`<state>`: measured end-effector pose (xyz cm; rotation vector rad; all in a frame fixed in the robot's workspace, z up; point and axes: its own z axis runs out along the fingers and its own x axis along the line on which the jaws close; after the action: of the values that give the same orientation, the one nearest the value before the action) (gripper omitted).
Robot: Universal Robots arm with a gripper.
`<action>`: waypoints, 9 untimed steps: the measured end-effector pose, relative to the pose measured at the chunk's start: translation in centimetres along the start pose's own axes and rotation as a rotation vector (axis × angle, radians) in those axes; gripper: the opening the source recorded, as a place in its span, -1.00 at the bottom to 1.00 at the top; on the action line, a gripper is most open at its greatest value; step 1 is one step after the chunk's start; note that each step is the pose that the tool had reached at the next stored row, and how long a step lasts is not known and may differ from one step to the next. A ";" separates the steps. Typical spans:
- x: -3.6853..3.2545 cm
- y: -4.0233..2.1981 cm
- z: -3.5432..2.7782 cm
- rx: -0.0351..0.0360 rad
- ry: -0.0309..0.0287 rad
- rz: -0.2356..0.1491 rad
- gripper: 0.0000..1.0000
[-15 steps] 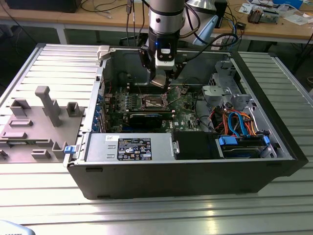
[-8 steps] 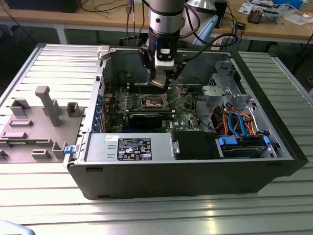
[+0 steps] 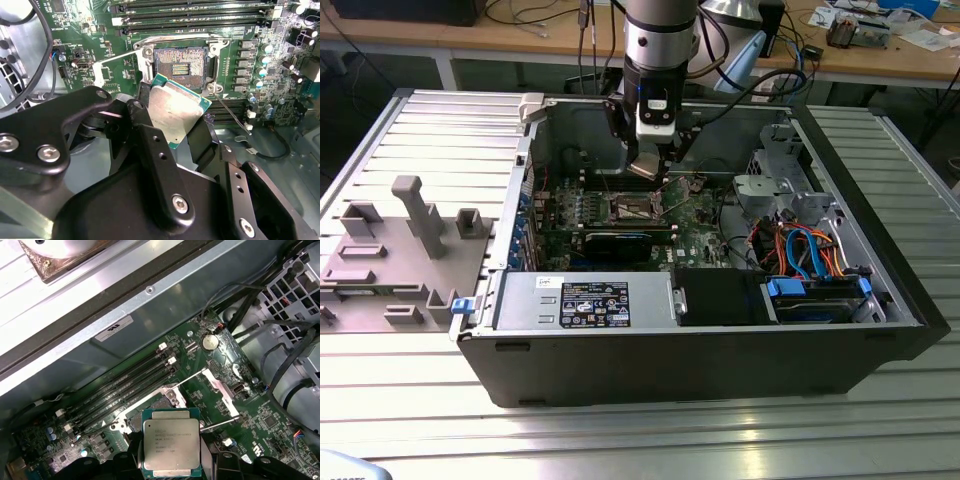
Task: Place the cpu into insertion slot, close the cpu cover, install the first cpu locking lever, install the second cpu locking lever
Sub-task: 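Place the cpu into insertion slot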
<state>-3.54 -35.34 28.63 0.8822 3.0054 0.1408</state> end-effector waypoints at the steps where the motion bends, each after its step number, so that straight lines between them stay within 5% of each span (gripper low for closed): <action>1: 0.00 0.00 0.00 -0.0001 -0.0001 0.001 0.09; 9: 0.00 0.00 0.01 -0.0002 -0.0010 0.011 0.09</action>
<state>-3.54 -35.34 28.62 0.8987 2.9999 0.1408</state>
